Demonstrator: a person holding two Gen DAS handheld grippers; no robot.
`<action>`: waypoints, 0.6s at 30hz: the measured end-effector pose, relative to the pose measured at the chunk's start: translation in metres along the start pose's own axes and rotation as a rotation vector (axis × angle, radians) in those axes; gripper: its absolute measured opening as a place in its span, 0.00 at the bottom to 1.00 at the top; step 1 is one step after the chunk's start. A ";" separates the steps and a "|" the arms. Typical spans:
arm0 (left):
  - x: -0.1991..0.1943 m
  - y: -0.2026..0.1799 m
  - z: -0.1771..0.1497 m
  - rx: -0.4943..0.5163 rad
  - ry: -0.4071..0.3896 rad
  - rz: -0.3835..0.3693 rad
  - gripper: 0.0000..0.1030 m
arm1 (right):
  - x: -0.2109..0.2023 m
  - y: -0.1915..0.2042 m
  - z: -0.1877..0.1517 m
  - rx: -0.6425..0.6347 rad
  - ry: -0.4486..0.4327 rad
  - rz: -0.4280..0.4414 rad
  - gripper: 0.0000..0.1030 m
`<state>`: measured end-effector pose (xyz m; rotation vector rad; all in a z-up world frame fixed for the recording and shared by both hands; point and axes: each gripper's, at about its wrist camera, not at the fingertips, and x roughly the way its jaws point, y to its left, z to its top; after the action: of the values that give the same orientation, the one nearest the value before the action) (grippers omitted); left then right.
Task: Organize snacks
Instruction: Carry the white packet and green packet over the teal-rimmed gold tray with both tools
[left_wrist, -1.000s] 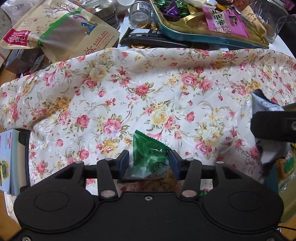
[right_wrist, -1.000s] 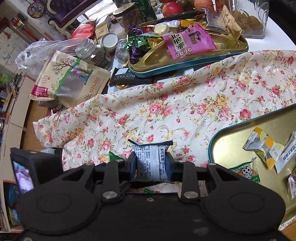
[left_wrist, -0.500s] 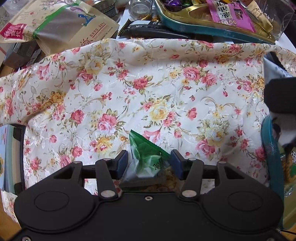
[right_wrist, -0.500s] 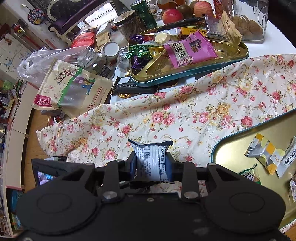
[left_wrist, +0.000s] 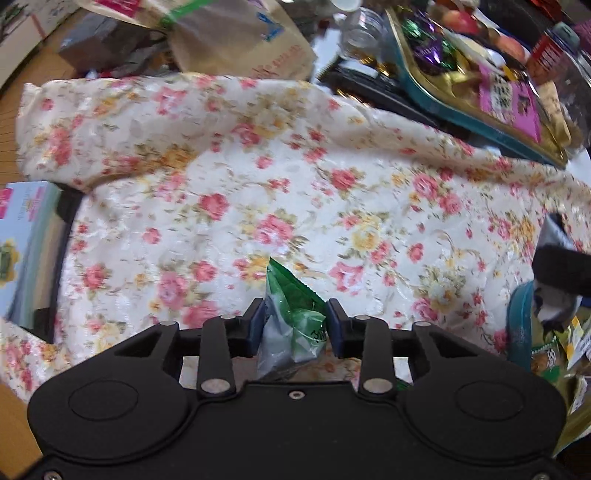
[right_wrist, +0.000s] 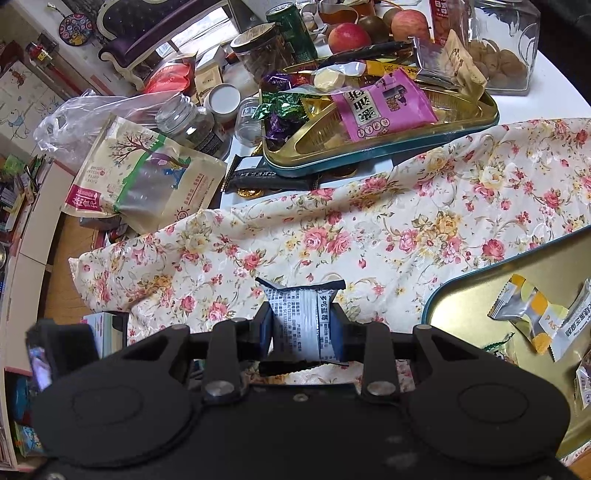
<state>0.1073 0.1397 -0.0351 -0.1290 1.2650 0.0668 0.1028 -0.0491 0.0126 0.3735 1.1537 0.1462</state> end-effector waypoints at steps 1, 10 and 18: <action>-0.005 0.004 0.001 -0.015 -0.006 0.015 0.42 | 0.001 0.001 -0.001 -0.005 0.002 -0.002 0.32; -0.074 0.028 0.017 -0.114 -0.119 0.116 0.42 | 0.009 0.012 -0.010 -0.058 0.034 -0.012 0.32; -0.113 0.005 0.024 -0.050 -0.267 0.166 0.43 | 0.019 0.021 -0.026 -0.112 0.085 -0.021 0.32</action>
<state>0.0959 0.1503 0.0792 -0.0555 1.0054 0.2513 0.0887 -0.0185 -0.0057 0.2582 1.2268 0.2085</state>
